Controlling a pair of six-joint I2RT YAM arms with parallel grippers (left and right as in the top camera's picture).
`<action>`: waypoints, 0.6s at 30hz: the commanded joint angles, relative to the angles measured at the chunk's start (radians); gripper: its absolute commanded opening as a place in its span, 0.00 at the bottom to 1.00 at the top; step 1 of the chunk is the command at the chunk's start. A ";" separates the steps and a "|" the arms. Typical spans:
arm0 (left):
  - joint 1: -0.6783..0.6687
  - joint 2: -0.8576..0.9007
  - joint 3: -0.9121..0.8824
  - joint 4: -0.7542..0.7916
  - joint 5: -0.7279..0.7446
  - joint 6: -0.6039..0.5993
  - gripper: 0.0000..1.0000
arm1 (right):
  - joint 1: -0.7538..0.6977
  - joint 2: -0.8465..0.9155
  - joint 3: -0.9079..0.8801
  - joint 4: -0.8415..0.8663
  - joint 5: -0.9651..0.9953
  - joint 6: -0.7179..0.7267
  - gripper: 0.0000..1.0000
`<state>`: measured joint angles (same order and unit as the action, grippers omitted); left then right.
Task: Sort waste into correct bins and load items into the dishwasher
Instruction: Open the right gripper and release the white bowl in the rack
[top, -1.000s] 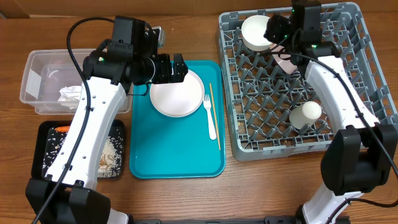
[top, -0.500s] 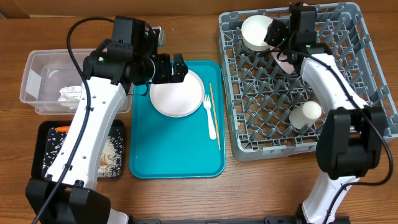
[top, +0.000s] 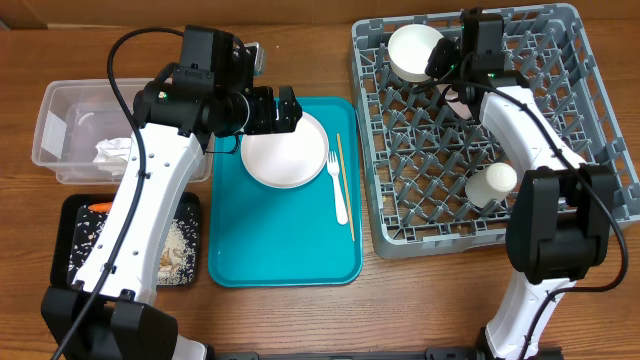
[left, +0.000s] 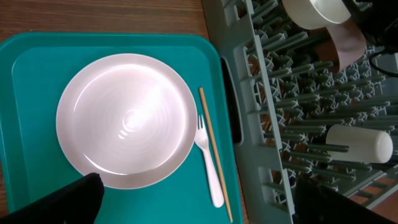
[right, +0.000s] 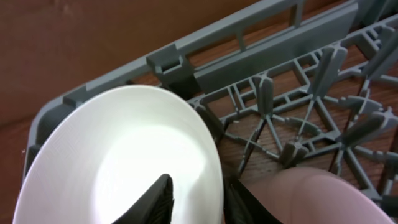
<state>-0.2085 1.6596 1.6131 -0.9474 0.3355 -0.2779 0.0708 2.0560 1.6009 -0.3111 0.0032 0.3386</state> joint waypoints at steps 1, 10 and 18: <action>0.005 -0.022 0.027 0.002 -0.006 0.013 1.00 | -0.005 0.016 0.022 -0.004 -0.006 -0.005 0.27; 0.005 -0.022 0.027 0.002 -0.006 0.013 1.00 | -0.005 0.016 0.022 -0.005 -0.005 -0.006 0.07; 0.005 -0.022 0.027 0.002 -0.006 0.013 1.00 | -0.005 -0.038 0.023 0.014 0.000 -0.107 0.04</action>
<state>-0.2085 1.6596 1.6131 -0.9474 0.3355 -0.2779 0.0708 2.0571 1.6009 -0.3069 0.0036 0.3058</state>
